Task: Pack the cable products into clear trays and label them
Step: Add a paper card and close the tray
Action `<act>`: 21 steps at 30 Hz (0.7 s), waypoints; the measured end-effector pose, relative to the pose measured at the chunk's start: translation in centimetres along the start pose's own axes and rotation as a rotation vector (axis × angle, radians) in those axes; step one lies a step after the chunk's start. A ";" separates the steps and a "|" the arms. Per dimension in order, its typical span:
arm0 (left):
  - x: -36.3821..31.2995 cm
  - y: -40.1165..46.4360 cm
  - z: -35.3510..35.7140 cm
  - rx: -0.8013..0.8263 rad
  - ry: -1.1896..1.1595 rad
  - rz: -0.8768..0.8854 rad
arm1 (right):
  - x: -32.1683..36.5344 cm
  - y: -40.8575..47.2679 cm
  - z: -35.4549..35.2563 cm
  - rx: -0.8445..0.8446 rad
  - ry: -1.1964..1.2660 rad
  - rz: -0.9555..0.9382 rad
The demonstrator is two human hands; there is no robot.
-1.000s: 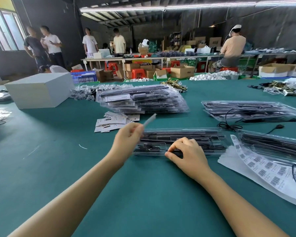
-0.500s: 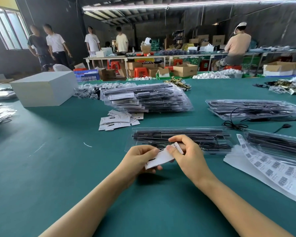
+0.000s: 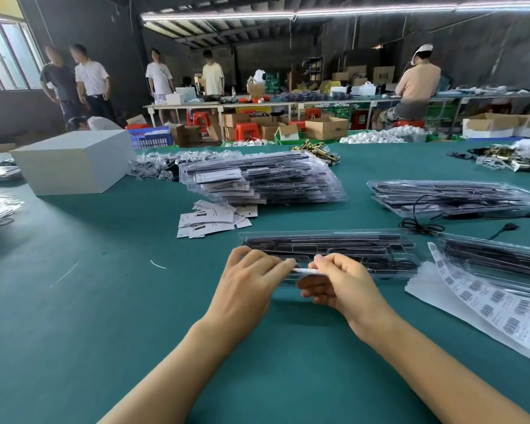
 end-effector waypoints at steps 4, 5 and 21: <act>3.4 -0.2 -0.5 -0.086 0.003 -0.434 | 1.2 -0.3 -0.8 -0.123 -0.409 -0.336; 4.1 -0.5 -0.5 -0.107 0.003 -0.528 | 1.6 -0.3 -1.1 -0.170 -0.539 -0.461; 6.7 -2.5 1.4 -0.052 -0.104 -0.860 | 0.8 4.7 3.5 0.198 -1.056 -0.748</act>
Point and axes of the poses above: each hand's wrist, its own y-axis towards the middle knuckle, its own z-axis out of the palm, x = y × z, the point moved 4 cm from there along y, towards the middle knuckle, and after that the axes turned 7 degrees about -x, right-handed, at the moved point
